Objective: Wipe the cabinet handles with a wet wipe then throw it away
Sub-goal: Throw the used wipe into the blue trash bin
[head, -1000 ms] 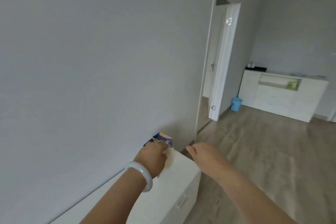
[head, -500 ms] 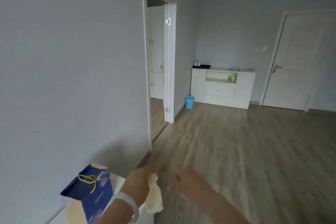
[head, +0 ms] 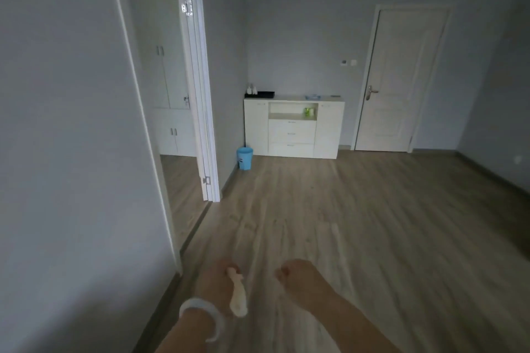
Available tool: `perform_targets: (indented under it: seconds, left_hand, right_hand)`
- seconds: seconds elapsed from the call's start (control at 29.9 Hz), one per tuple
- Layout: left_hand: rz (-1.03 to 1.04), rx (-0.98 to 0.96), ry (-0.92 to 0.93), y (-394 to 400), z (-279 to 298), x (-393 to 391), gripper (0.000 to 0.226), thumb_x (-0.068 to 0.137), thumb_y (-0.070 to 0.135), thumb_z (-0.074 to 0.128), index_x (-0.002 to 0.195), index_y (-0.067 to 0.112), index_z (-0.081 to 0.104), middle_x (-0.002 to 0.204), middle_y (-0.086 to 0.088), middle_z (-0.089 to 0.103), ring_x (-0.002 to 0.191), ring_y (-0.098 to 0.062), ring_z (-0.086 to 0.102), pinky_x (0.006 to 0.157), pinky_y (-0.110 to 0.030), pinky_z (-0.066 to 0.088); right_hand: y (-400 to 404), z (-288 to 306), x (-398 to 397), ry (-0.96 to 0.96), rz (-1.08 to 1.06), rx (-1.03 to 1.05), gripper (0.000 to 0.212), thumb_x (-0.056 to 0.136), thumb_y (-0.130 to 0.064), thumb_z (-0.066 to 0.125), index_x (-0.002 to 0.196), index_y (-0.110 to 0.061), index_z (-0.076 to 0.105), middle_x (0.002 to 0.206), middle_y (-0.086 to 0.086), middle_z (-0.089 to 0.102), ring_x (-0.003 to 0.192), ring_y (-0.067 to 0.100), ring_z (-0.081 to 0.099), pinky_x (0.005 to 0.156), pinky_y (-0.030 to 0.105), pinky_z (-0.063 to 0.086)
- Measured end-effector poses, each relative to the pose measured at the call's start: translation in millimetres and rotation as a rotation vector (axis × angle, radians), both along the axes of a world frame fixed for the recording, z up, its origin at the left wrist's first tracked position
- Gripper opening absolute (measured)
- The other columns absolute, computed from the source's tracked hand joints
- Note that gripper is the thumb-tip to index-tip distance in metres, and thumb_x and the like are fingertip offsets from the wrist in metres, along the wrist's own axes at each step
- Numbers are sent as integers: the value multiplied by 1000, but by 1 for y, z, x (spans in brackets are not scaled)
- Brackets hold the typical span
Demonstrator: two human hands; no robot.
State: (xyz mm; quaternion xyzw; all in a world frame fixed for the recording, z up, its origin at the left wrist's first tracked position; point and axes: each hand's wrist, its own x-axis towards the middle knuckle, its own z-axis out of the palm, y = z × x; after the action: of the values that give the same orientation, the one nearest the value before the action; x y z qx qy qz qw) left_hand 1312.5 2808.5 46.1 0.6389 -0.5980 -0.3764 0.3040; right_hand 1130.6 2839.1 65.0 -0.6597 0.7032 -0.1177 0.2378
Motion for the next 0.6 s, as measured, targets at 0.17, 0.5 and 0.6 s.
perform_targets:
  seconds: [0.17, 0.5, 0.6]
  left_hand:
    - [-178, -15, 59, -119, -15, -61, 21, 62, 16, 50, 70, 31, 63, 80, 2, 68, 79, -23, 66, 73, -34, 55]
    - [-162, 34, 326, -376, -57, -172, 44, 77, -20, 41, 61, 14, 63, 61, 1, 61, 57, -15, 56, 44, -20, 45]
    - [-178, 18, 344, -449, -64, -179, 17, 70, 6, 58, 74, 22, 64, 77, 1, 68, 74, -15, 62, 67, -27, 52]
  right_hand:
    - [-103, -8, -51, -151, -153, 11, 33, 99, -30, 46, 74, -12, 57, 83, 8, 56, 77, 17, 54, 75, 32, 47]
    - [-367, -54, -136, -978, -364, 240, 22, 95, -24, 58, 113, -13, 63, 100, 12, 69, 78, 22, 65, 70, 34, 55]
    - [-454, -55, -147, -1149, -357, 272, 18, 95, -20, 58, 101, -6, 68, 86, 11, 69, 70, 19, 65, 67, 32, 53]
